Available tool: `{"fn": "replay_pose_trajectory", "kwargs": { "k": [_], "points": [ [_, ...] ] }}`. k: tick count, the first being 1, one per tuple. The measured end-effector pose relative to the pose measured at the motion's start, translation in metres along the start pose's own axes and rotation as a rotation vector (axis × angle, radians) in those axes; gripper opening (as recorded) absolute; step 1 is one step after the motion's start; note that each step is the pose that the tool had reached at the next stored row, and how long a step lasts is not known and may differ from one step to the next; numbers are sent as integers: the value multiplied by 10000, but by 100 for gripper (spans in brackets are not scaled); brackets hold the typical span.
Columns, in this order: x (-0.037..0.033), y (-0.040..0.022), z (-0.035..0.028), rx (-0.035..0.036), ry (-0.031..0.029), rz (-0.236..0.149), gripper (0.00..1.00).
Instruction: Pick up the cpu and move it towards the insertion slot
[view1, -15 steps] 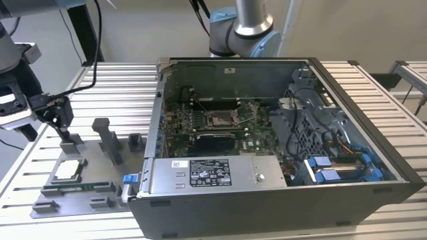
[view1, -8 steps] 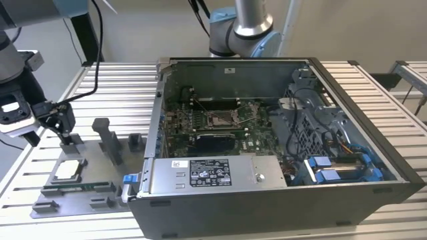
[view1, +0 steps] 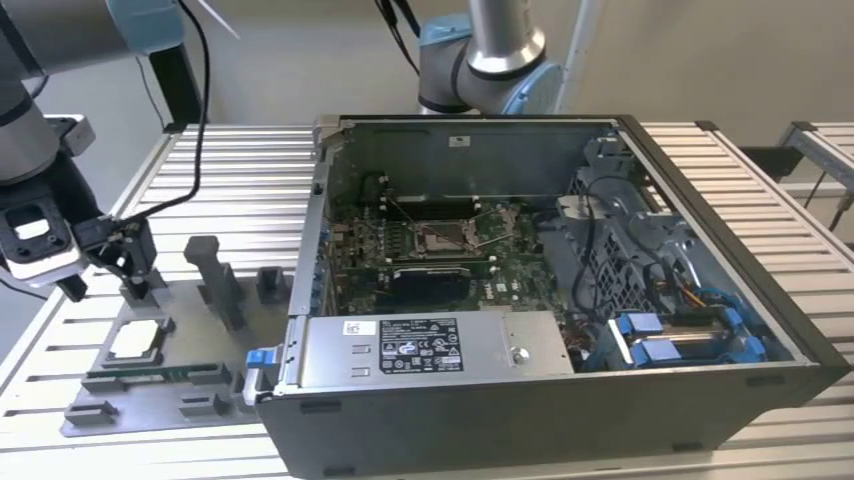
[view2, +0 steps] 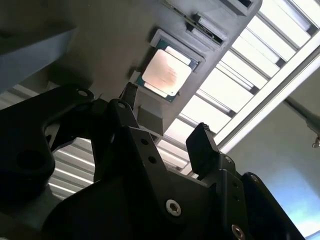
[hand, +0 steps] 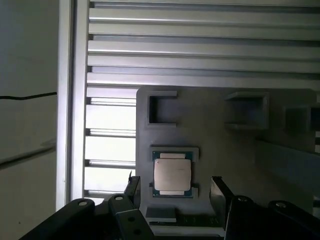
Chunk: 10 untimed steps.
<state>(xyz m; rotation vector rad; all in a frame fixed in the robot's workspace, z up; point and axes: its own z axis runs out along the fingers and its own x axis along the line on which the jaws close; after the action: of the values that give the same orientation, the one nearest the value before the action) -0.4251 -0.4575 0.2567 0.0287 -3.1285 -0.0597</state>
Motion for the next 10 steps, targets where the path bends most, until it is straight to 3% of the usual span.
{"fn": "replay_pose_trajectory", "kwargs": {
  "k": [10],
  "points": [
    [-2,-7,182,6,4,-149,100]
  ]
}}
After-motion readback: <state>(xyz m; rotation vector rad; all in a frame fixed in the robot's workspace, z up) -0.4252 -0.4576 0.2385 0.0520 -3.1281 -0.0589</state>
